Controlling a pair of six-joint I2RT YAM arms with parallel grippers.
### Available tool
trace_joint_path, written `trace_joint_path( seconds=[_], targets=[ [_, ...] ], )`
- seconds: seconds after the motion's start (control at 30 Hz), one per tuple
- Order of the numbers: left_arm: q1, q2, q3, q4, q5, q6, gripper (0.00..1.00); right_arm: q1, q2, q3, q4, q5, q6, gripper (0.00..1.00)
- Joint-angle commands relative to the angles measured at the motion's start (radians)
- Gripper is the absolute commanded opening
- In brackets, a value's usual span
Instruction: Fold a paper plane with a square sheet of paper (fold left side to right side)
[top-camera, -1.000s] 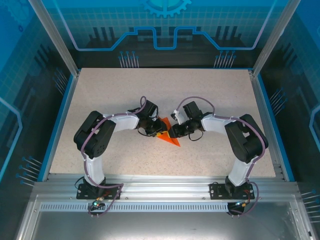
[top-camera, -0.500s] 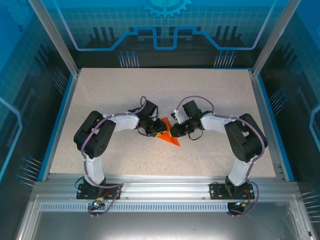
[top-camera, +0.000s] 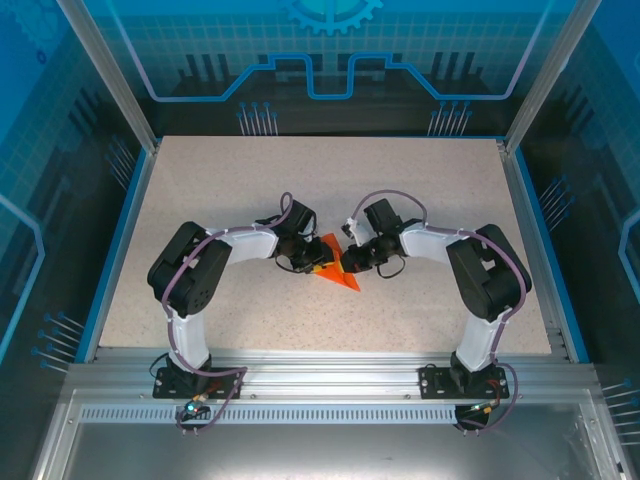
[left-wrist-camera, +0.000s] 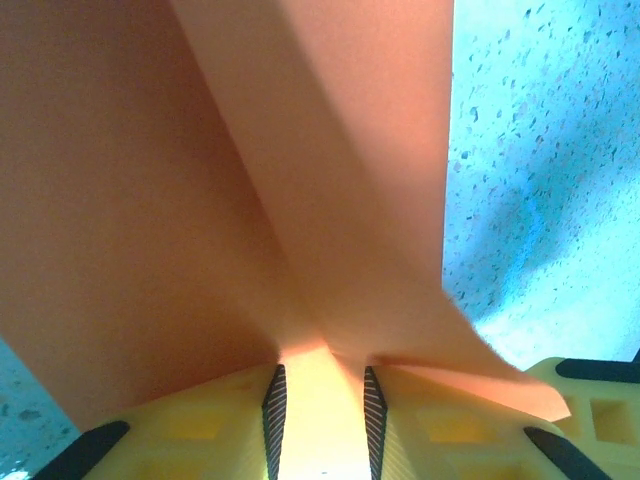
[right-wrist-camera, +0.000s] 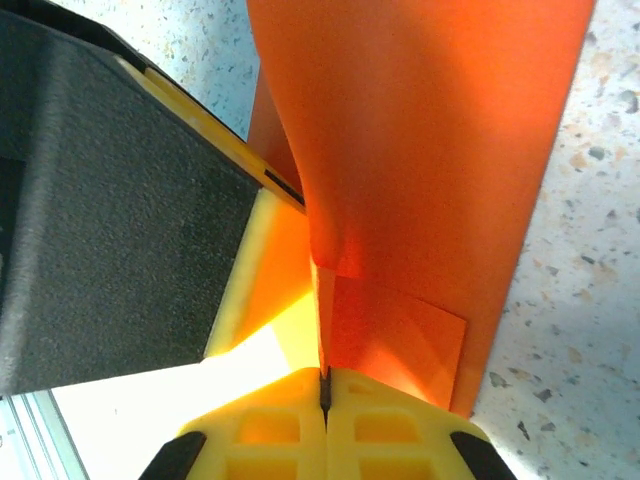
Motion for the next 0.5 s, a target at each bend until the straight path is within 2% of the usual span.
trace_joint_path(
  seconds=[0.0, 0.47],
  targets=[
    [-0.007, 0.011, 0.000, -0.028, -0.007, -0.006, 0.31, -0.016, 0.006, 0.034, -0.032, 0.001, -0.024, 0.01],
    [-0.006, 0.009, -0.003, -0.030, -0.010, -0.002, 0.28, -0.027, 0.027, 0.101, -0.126, -0.019, -0.093, 0.02]
  ],
)
